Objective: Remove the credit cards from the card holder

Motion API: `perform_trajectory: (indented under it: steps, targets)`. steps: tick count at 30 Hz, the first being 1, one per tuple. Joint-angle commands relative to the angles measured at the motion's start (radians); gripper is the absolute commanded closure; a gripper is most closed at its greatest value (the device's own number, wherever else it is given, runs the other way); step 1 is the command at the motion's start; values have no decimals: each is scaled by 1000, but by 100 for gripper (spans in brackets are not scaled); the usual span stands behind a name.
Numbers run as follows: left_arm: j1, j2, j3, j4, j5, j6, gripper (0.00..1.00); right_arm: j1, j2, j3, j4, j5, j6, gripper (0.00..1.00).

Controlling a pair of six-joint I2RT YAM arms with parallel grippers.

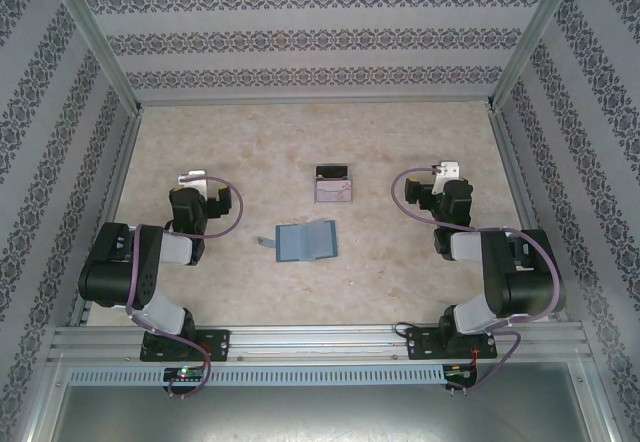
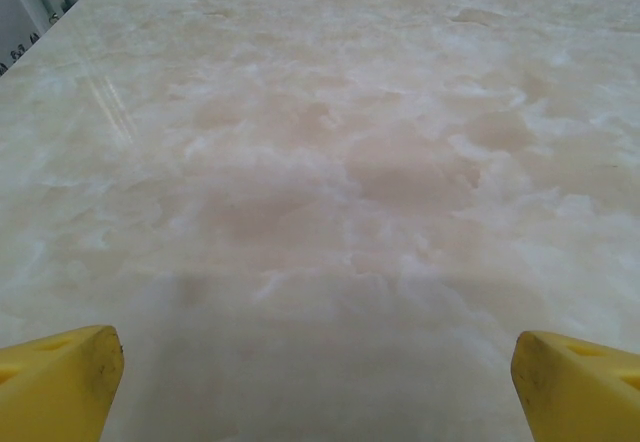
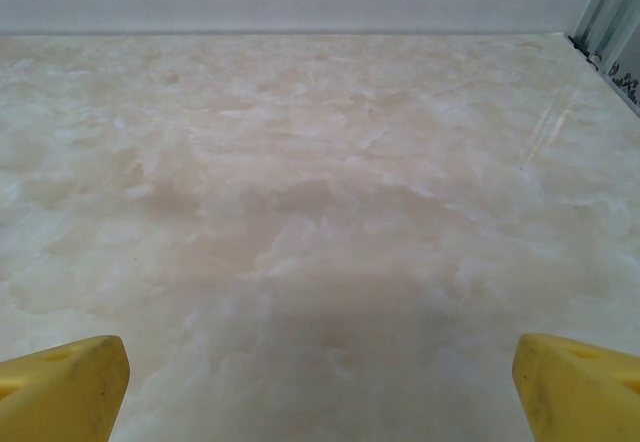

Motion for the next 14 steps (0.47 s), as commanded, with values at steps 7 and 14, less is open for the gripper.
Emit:
perform_trajectory:
  steps: [7,14]
  targets:
    - [10,7,2,70,17,20,0,12,0,-8,49,18,1,2]
    - [10,6,-36,134,177,75,0,14,0,-10,53,6,-8,2]
